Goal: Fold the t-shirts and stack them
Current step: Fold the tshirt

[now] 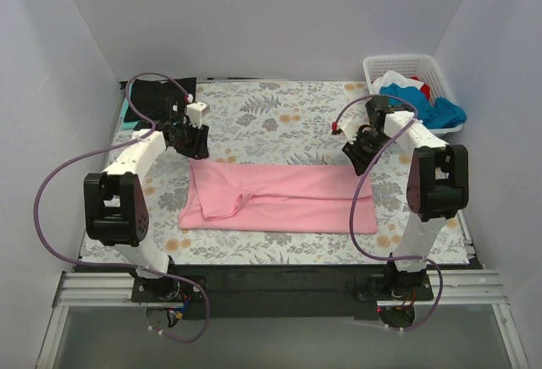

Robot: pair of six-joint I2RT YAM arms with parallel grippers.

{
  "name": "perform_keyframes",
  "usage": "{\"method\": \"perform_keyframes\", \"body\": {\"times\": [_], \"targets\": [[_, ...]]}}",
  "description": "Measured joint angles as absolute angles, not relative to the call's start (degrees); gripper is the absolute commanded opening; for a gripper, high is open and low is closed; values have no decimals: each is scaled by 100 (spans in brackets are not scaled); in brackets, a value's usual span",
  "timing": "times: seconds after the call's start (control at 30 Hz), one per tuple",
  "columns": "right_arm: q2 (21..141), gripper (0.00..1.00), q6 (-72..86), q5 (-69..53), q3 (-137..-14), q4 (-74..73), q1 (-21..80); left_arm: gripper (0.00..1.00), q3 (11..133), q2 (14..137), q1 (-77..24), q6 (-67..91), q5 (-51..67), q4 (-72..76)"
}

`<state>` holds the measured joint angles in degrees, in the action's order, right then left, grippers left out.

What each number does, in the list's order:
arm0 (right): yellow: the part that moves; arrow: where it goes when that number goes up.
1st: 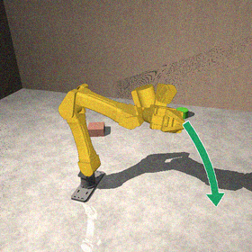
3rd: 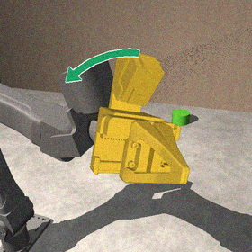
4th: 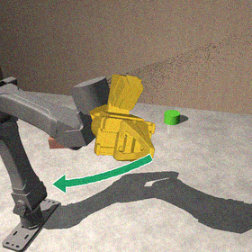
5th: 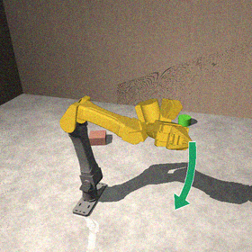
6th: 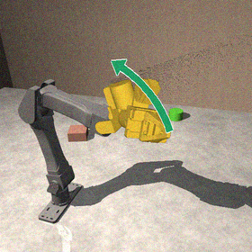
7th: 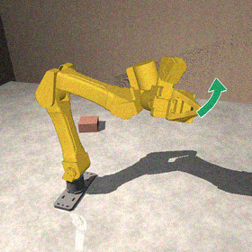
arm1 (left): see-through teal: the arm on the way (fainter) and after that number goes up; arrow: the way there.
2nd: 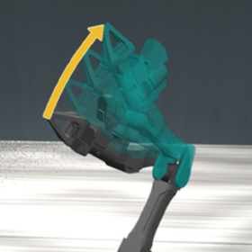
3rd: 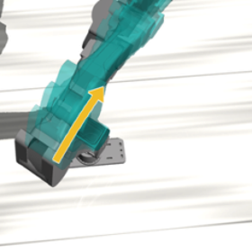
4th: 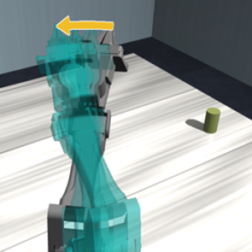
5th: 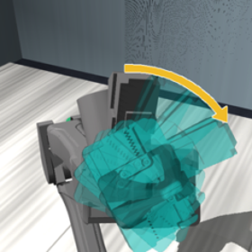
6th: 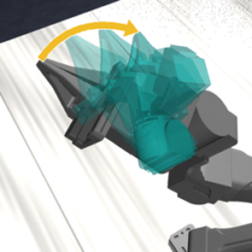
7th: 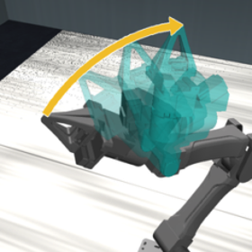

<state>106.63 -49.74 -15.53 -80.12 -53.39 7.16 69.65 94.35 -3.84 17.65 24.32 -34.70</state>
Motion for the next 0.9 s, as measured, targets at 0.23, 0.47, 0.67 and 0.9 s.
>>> {"method": "perform_keyframes", "body": {"times": [0.23, 0.47, 0.67, 0.9], "targets": [[10962, 43, -4622, -1693, -8416, -5328, 722, 44, 7098, 9907, 163, 2628, 2386, -3562], [11330, 43, -4418, -1669, -8460, -5253, 760, 48, 7140, 10200, 342, 3011, 2235, -3614], [11478, 43, -4359, -1594, -8460, -5207, 803, 46, 7177, 10525, 344, 3240, 2257, -3642], [11487, 43, -4342, -1415, -8447, -5070, 838, 35, 7175, 10558, 360, 3413, 2399, -3557]]}}
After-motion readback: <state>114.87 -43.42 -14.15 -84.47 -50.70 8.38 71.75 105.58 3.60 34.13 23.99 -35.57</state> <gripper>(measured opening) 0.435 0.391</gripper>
